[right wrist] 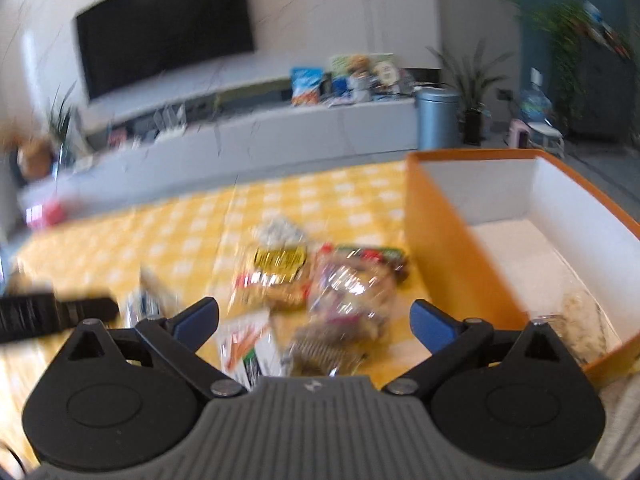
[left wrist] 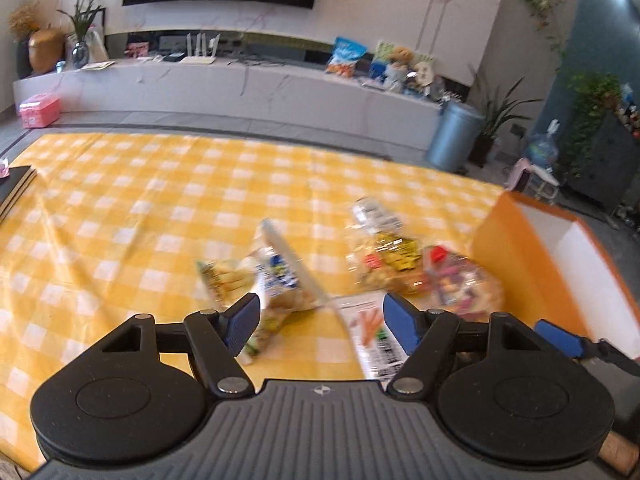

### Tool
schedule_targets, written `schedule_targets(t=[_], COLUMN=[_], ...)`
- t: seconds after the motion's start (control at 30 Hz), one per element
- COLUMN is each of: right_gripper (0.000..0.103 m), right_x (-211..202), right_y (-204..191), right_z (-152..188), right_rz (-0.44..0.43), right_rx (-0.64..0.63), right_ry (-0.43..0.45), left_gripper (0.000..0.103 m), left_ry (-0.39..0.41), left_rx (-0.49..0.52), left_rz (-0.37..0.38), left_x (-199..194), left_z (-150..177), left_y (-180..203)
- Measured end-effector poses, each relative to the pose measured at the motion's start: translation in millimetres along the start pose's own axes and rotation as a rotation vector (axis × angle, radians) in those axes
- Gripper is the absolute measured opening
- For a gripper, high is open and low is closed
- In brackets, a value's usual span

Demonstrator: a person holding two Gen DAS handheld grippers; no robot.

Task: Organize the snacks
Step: 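Move the right gripper back to the table and close on the dark cookie bag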

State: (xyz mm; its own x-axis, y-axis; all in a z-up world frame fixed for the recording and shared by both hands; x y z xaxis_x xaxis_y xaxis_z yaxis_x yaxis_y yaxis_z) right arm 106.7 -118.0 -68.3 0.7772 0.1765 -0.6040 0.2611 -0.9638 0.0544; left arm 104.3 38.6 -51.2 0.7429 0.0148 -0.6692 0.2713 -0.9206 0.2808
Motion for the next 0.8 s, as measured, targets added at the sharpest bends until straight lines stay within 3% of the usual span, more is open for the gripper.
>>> schedule_targets(t=[0.1,0.2,0.3,0.47,0.6,0.8], right_gripper=[0.099,0.099,0.099,0.099,0.099,0.100], right_x=[7,21,39,51,58,78], right_y=[-7,-3,10,40,42,34], right_z=[13,28,38,44,46,40], right_rz=[-0.007,-0.021,-0.049,-0.069,-0.055,-0.026], right_rx=[-0.083,-0.091,0.033,0.278,0.285,0.311], right_ry=[0.002,-0.068,-0.176,-0.219,-0.259,-0.217], left_gripper=[0.083,0.083,0.083,0.083,0.083,0.083], left_ry=[-0.041,-0.081,-0.112,-0.141,-0.155,-0.158], left_rx=[0.008,-0.001,-0.016,-0.038,-0.060,-0.031], left_rz=[-0.046,-0.070,-0.061,-0.069,-0.069,-0.049], left_x=[17,27,35,43,45,42], left_z=[4,10,16,19,19,20], left_y=[-12,-21,-30,-40,-42,-32])
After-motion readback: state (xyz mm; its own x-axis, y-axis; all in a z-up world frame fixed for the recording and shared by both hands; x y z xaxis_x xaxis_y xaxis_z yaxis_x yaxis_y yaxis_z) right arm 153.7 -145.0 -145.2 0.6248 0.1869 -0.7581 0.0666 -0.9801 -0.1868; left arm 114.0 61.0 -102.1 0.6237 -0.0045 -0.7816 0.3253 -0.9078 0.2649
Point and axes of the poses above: each gripper's, at about its wrist camera, not at the fingertips, and x roughly the way its jaws point, y to its right, z to its underside, the point moved 6 cm from there along x, roughly the way its jaws point, and after that the axes turned 8 degrees about -x, right-handed, at the moved point
